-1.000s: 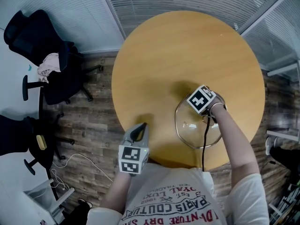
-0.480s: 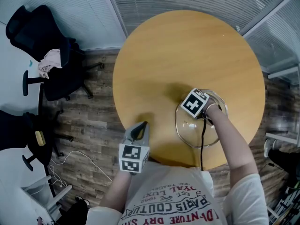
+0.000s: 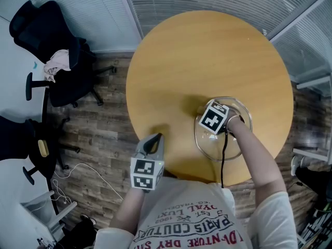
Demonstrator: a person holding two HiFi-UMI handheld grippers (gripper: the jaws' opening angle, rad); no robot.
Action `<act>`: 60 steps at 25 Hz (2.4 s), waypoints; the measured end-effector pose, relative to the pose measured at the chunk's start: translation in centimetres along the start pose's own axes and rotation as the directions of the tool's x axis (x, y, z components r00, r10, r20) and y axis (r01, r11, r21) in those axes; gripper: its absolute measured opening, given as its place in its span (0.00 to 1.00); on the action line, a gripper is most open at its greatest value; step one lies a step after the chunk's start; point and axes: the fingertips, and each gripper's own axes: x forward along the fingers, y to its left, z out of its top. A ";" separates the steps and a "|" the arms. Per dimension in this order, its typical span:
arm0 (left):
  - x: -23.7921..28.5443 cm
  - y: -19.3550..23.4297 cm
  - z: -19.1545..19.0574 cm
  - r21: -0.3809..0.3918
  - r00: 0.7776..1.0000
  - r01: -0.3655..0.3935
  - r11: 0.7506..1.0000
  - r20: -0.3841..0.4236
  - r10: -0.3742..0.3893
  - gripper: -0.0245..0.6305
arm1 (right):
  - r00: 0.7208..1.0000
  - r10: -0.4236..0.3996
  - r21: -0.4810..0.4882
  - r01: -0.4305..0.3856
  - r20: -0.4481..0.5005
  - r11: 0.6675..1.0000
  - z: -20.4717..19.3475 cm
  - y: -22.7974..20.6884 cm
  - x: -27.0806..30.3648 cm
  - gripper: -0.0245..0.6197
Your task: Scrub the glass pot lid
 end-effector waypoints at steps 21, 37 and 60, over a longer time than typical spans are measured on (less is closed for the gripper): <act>-2.8 -1.0 -2.8 -0.034 0.999 -0.033 0.999 0.006 0.033 0.05 | 1.000 -0.014 -0.327 0.010 -0.010 0.945 -1.2 7.2 -0.3 0.15; -3.2 -3.4 -3.8 -0.010 0.999 -0.039 0.999 0.001 0.039 0.05 | 0.999 0.045 -0.515 -0.045 -0.013 0.856 -4.1 12.2 -0.7 0.15; -4.2 -9.9 -8.1 -0.051 0.998 -0.062 0.997 0.004 0.063 0.05 | 0.994 0.109 -0.620 -0.090 -0.007 0.780 -11.1 18.1 -1.0 0.15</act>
